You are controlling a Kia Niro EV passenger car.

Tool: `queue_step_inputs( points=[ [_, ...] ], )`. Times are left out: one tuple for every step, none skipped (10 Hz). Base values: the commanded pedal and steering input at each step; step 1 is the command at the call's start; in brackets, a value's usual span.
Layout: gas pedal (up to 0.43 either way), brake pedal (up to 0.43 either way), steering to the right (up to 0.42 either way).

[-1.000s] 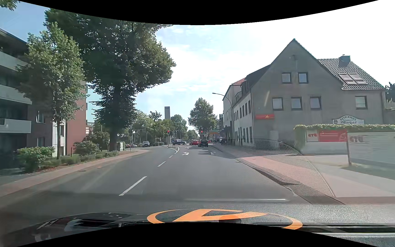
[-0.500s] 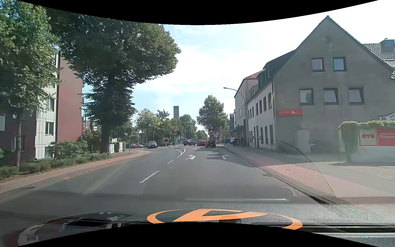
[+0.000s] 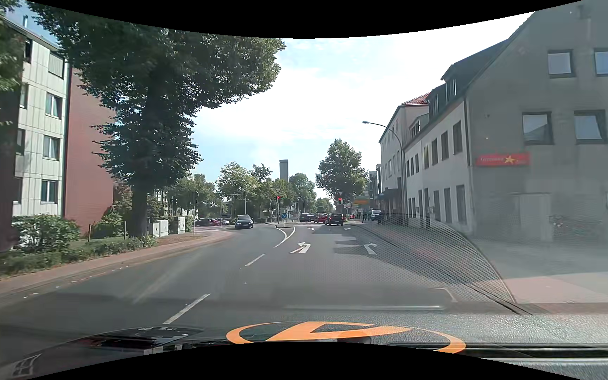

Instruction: Follow the waypoints while adhering to traffic rules and regulations

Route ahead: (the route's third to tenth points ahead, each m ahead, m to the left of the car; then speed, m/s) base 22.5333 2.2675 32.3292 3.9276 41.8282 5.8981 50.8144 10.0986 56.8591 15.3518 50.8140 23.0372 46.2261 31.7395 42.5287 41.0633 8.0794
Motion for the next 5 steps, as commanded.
queue_step_inputs(
  points=[
    [0.0,0.006,-0.034],
    [0.0,0.012,-0.031],
    [0.0,0.012,-0.027],
    [0.0,0.012,-0.021],
    [0.0,0.012,-0.013]
  ],
)
